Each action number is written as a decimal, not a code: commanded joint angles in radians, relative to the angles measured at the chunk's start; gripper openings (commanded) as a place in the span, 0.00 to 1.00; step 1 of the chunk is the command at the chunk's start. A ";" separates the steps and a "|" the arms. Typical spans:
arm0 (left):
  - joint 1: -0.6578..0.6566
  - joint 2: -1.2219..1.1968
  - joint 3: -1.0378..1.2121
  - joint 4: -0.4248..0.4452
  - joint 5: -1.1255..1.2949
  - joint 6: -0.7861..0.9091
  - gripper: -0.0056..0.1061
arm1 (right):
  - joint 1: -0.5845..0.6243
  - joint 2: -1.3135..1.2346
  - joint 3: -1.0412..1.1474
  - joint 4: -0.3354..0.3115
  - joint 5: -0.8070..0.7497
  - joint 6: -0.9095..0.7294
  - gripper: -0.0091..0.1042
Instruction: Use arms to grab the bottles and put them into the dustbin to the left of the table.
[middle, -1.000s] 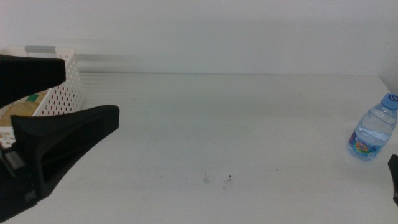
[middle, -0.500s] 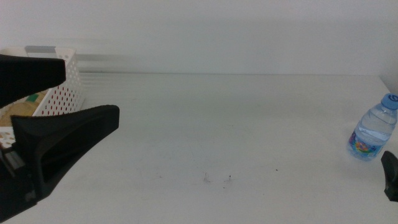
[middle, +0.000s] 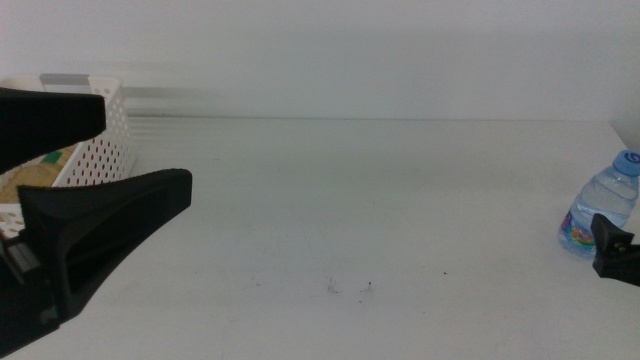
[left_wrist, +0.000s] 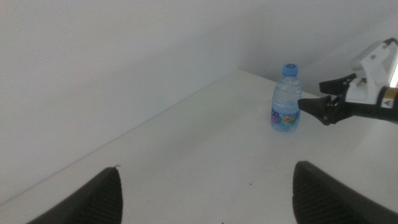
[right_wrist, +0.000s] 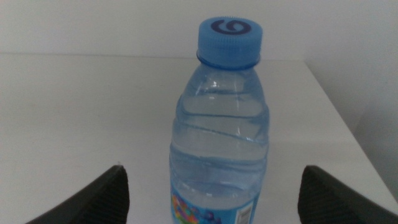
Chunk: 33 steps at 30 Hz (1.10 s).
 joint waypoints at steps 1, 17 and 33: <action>-0.004 -0.004 0.006 0.004 -0.014 -0.005 0.89 | -0.007 0.044 -0.032 0.005 -0.016 -0.023 0.88; -0.004 -0.004 0.006 0.004 -0.014 -0.005 0.89 | -0.007 0.327 -0.252 0.046 -0.017 -0.052 0.88; -0.004 -0.004 0.006 0.004 -0.014 -0.005 0.89 | 0.031 0.391 -0.326 -0.111 -0.115 0.041 0.07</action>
